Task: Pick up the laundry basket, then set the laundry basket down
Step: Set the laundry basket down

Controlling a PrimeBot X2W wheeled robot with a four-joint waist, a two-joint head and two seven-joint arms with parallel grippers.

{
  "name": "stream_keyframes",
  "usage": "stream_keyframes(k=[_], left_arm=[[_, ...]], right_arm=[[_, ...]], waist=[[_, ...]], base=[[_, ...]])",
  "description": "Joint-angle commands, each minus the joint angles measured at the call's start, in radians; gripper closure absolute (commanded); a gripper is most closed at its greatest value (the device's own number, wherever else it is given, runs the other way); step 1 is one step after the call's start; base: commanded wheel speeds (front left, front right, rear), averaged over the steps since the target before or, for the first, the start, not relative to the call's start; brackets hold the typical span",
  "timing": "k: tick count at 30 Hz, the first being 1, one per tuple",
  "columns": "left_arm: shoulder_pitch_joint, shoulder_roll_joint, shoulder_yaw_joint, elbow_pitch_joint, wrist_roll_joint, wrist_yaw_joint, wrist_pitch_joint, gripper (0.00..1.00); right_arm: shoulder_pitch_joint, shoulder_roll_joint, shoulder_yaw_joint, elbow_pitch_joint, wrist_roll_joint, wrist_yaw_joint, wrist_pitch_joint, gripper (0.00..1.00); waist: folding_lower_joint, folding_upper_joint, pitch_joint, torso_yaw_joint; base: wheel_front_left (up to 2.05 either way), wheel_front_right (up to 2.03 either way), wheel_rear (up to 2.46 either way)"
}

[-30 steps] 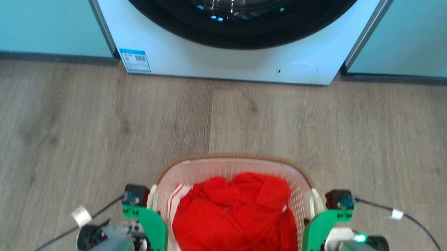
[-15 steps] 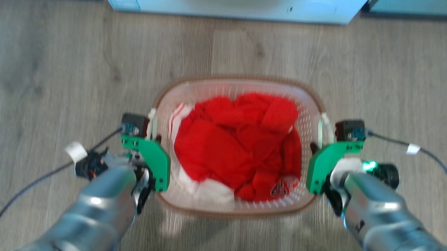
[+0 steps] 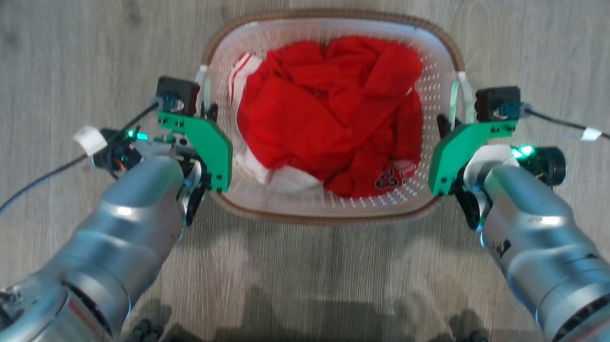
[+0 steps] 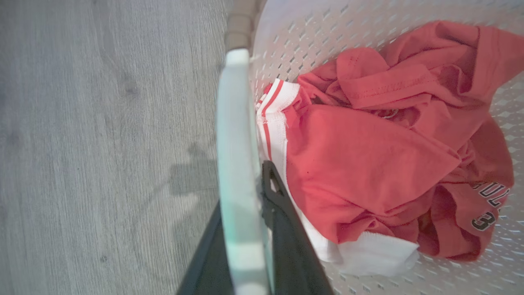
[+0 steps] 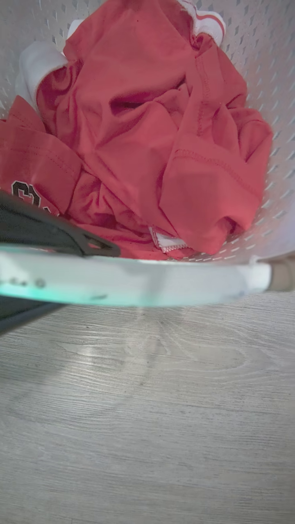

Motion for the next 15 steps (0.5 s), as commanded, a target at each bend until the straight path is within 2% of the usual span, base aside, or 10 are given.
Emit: stream_keyframes(k=[1, 15], left_arm=[[-0.025, 0.023, -0.002, -0.001, 0.012, -0.002, -0.015, 1.00], [-0.060, 0.023, -0.024, -0.038, -0.003, 0.016, -0.029, 1.00]], right_arm=[[-0.005, 0.009, -0.003, -0.013, -0.025, 0.000, -0.017, 1.00], [-0.040, 0.009, -0.140, -0.013, -0.166, 0.000, -0.014, 1.00]], waist=[[-0.0003, 0.0000, 0.059, 0.001], [-0.0003, 0.0000, 0.162, 0.018]], base=[[0.00, 0.00, 0.00], [0.00, 0.00, 0.00]])
